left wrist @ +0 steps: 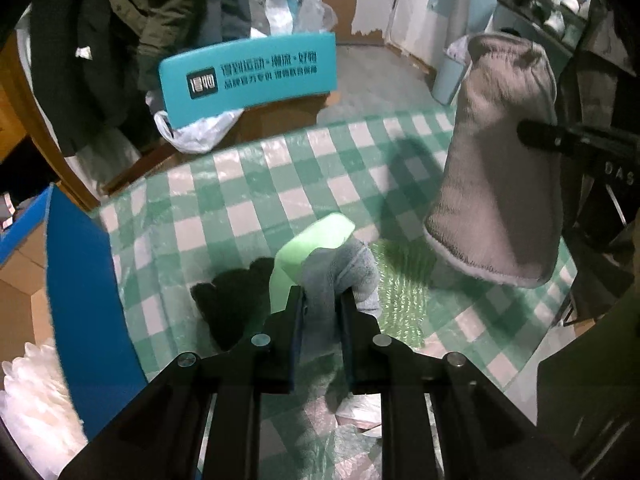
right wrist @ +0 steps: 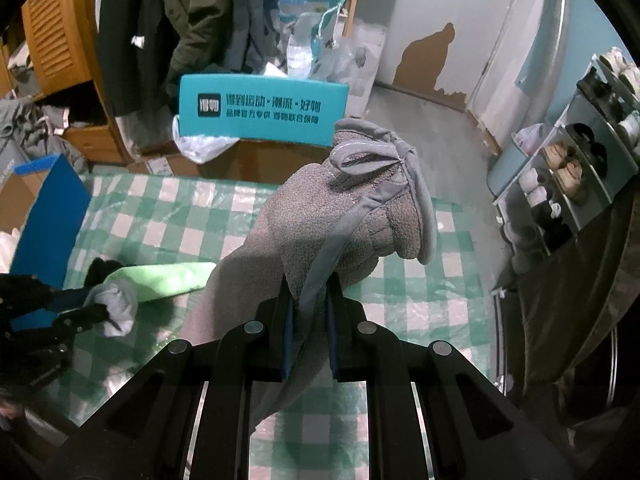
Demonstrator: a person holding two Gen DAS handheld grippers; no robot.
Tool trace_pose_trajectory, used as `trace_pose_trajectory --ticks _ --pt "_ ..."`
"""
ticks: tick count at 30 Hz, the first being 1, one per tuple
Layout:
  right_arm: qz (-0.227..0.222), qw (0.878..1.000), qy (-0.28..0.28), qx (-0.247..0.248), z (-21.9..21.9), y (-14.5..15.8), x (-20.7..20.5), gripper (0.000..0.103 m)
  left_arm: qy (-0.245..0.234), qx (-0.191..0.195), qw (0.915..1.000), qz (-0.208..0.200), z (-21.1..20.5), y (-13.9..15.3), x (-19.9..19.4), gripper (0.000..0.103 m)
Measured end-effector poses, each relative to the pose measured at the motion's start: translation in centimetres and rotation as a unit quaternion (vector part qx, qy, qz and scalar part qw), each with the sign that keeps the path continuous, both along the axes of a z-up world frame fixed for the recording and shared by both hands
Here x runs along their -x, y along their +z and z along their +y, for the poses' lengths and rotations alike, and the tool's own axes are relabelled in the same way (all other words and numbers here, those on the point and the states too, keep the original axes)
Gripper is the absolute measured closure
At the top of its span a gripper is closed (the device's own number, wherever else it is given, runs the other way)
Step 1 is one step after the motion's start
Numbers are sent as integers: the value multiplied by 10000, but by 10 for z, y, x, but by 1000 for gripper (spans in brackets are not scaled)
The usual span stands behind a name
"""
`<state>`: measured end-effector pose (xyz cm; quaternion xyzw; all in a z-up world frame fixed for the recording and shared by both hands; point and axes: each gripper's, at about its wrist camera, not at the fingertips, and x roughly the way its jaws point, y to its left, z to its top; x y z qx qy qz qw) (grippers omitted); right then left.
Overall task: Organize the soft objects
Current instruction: 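Lift the grey glove with the right tool while the left tool grips the grey cap, then carry the grey glove in the right tool and the grey cap in the left tool toward the box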
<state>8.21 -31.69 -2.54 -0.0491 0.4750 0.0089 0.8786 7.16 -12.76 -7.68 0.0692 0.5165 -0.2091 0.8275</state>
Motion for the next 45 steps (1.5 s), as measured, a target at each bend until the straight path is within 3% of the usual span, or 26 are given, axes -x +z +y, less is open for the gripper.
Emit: trace_pose_trajectory --ticks 9,16,35,40,42,45 --pt "-225 9996 19 -163 2 18 5 91 90 283 9994 -157 14 30 4 86" --pt "-279 9991 209 -259 16 22 6 91 269 492 9984 -55 29 35 -1 86" --pt "-2 9982 556 -212 44 1 -3 91 506 14 9958 759 42 -40 -15 83" --pt "46 9981 574 -214 45 -1 -7 91 365 -139 9962 774 35 -46 -9 67" --pt "49 9981 569 -220 45 -2 -7 91 297 -200 9969 706 32 -44 -5 48" --pt "54 9981 563 -227 45 -3 -8 91 203 -288 9980 526 28 -38 2 30"
